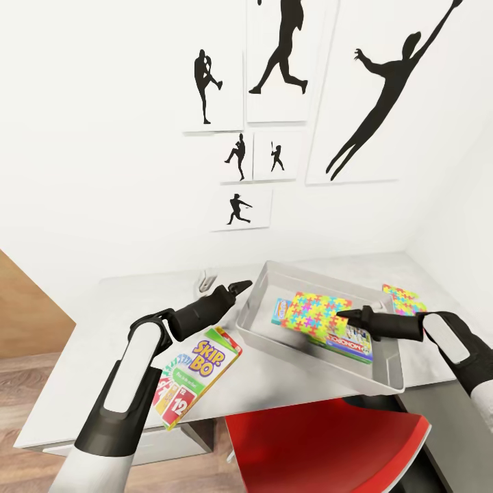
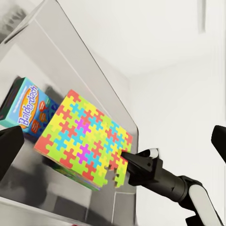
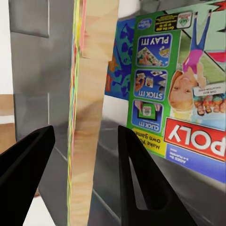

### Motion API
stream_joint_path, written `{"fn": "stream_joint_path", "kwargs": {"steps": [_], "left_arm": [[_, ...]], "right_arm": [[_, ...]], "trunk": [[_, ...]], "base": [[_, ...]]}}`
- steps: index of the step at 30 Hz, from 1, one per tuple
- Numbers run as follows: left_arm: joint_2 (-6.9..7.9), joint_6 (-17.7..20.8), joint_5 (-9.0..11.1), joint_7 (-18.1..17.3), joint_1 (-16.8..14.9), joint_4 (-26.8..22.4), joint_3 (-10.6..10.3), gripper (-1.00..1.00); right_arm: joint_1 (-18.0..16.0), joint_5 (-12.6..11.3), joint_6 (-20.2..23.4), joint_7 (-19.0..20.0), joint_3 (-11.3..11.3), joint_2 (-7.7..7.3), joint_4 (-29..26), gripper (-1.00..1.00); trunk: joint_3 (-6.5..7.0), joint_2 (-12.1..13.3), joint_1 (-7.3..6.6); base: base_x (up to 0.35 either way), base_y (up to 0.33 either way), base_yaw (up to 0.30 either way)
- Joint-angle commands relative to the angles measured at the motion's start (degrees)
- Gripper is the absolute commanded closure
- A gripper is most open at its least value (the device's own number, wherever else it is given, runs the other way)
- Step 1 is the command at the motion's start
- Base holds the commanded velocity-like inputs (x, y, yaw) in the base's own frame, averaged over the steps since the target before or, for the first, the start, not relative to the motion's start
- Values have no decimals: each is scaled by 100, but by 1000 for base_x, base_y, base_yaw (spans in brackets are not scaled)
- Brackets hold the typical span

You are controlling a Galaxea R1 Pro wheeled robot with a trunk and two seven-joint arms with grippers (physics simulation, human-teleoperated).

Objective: Put all the toys in the child's room - the three board games (two on the bed and one on the table), the two jigsaw puzzles on the table, and the tennis ball on the table - inside the toy box on the table in the child's room.

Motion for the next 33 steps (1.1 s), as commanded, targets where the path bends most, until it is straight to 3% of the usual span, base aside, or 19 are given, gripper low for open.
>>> {"fn": "stream_joint_path", "kwargs": {"steps": [1, 23, 33], "left_arm": [[1, 12, 84, 59, -5, -8, 2, -100], [12, 12, 185, 56, -5, -17, 0, -100], [20, 12, 187, 56, -5, -21, 0, -100]], "right_arm": [[-28, 46, 0, 9, 16, 5, 17, 100], [-115, 41, 0, -405, 16, 136, 75, 100], [-274, 39, 0, -881, 11, 295, 265, 100]], "trunk": [[-11, -11, 3], [-11, -11, 3], [-11, -11, 3]], "base": [[0, 0, 0], [0, 0, 0], [0, 0, 0]]}}
